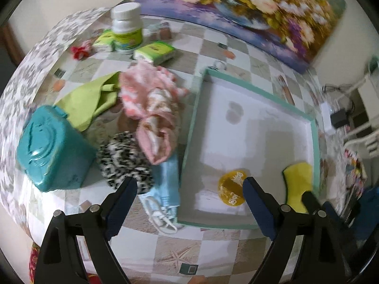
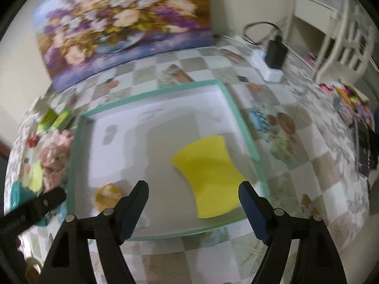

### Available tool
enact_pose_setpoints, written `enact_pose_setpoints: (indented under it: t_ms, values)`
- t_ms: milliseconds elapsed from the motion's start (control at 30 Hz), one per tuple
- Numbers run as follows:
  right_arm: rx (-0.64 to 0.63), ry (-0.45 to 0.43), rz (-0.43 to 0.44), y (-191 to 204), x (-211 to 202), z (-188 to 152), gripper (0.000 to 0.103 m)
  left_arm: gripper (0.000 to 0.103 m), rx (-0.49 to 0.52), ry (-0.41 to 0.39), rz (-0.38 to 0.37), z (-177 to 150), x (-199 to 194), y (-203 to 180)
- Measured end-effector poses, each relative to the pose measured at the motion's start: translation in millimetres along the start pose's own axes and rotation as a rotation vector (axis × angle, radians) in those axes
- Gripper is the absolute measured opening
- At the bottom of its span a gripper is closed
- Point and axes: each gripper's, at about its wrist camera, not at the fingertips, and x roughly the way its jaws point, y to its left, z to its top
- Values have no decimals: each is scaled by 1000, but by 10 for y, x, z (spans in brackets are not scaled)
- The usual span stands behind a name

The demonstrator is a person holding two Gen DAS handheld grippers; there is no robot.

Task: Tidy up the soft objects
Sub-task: 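Open the left tool over the tray while the right tool releases the sponge inside, then move the right tool to the blue face mask and close on it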

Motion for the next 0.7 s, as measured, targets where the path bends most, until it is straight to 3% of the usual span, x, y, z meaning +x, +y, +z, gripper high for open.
enact_pose_setpoints:
  t_ms: [367, 500, 700]
  values:
    - [-135, 13, 205, 716, -147, -169, 81, 92, -216, 56, 17, 34, -88, 771]
    - [-171, 34, 260, 946, -127, -238, 81, 92, -290, 80, -3, 4, -41, 900]
    - [-234, 74, 305, 1231, -4, -328, 81, 92, -317, 97, -10, -7, 30, 948]
